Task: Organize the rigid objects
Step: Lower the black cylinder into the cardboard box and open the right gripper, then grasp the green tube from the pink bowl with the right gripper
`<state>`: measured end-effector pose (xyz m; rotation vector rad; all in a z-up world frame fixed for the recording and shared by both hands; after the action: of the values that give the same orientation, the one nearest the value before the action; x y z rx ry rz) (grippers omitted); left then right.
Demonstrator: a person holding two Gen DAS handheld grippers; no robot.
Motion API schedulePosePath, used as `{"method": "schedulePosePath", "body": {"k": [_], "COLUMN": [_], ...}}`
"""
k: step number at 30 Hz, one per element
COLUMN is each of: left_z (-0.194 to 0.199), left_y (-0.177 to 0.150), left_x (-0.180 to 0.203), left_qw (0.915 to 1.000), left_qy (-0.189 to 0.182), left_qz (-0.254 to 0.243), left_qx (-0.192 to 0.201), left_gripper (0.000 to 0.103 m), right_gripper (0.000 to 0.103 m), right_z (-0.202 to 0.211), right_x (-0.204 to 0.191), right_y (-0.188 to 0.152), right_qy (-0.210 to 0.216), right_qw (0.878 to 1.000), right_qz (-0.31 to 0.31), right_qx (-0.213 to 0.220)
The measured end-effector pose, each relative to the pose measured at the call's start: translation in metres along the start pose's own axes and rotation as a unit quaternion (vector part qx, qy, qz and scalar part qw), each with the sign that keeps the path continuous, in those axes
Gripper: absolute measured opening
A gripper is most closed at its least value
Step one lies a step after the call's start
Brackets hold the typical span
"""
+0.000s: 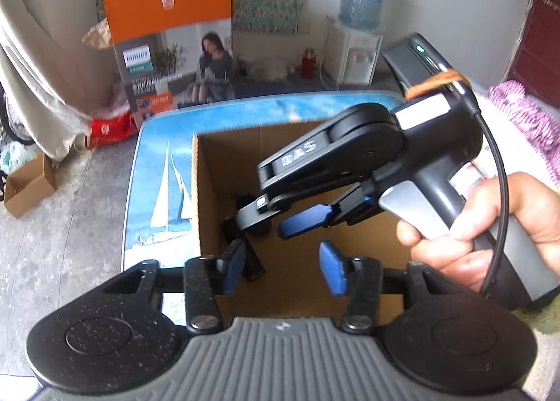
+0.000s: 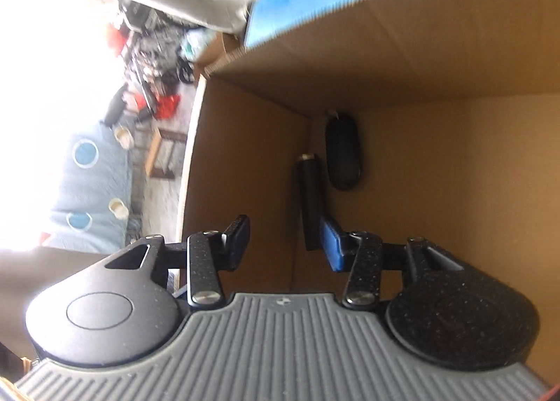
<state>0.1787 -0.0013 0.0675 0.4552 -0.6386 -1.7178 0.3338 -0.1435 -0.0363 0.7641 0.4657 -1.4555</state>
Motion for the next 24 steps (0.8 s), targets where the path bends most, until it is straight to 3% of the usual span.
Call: {"method": "schedulePosePath", "body": {"k": [5,8,12,16,20,24], "left_z": [0.033,0.053,0.076,0.079,0.06,0.034], "left_y": [-0.009,-0.021,-0.046,-0.076,-0.104,-0.13], "left_x": [0.006,0.013,0.026,0.045,0.071,0.096], "left_qw": [0.9992,0.998,0.9946,0.9919,0.9881,0.9865], "left_qy": [-0.019,-0.031,-0.063,-0.098,-0.134,-0.13], "left_qz": [0.005,0.001,-0.01,-0.032,-0.064,-0.098], "left_qx": [0.036,0.055,0.082,0.074,0.041,0.014], "left_gripper": [0.061,0.066,0.08,0.084,0.084,0.078], "right_gripper": [0.045,0.045,0.045,0.046,0.046,0.046], "right_z": [0.049,0.089,0.152,0.193,0.184,0.146], "right_x": [0.002,0.003,0.013,0.029,0.058,0.087], "right_y": [-0.014,-0.039,-0.095,-0.151,-0.195,-0.227], "right_qy": [0.041,0.068,0.103,0.099,0.077,0.058], "right_qw": [0.998,0.995,0.987,0.983,0.987,0.99], "right_qz": [-0.015,-0.003,0.016,0.013,-0.027,-0.073], "right_qx": [0.048,0.079,0.124,0.154,0.139,0.106]}}
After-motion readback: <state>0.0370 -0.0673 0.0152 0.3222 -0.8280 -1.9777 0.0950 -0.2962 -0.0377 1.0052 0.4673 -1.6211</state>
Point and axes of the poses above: each gripper's, at about its wrist camera, not at the fingertips, and z roughly against the way its jaws point, x to its right, y to its top, the point moved 2 cm from there along -z, roughly the way its jaws point, and after that the axes turned 1 degree about -x, right-handed, at the moved point
